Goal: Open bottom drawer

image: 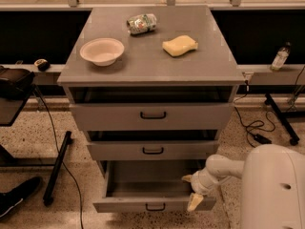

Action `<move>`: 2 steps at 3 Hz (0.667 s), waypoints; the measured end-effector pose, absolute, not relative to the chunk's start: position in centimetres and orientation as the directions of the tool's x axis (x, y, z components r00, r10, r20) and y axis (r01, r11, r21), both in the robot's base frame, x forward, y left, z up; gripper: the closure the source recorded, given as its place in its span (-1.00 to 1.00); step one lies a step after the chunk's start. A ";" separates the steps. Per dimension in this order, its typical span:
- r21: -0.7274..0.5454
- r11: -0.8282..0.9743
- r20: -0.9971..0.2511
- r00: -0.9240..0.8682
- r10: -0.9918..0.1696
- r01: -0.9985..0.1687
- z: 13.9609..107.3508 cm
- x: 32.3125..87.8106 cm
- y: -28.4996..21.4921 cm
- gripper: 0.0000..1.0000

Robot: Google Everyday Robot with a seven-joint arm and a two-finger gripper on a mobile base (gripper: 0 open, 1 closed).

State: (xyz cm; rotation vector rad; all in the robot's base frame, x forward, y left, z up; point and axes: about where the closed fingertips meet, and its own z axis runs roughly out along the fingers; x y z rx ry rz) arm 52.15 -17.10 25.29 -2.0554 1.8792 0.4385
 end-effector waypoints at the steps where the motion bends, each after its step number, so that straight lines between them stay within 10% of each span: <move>1: -0.053 -0.005 -0.490 0.030 -0.871 -0.999 25.7 55.6 -17.3 -0.17; 2: -0.069 0.109 -0.548 -0.054 -0.835 -0.992 23.7 57.9 -16.9 0.30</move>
Offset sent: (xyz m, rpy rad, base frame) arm 0.0907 0.0006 -0.0599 0.2234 -0.0950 -0.3780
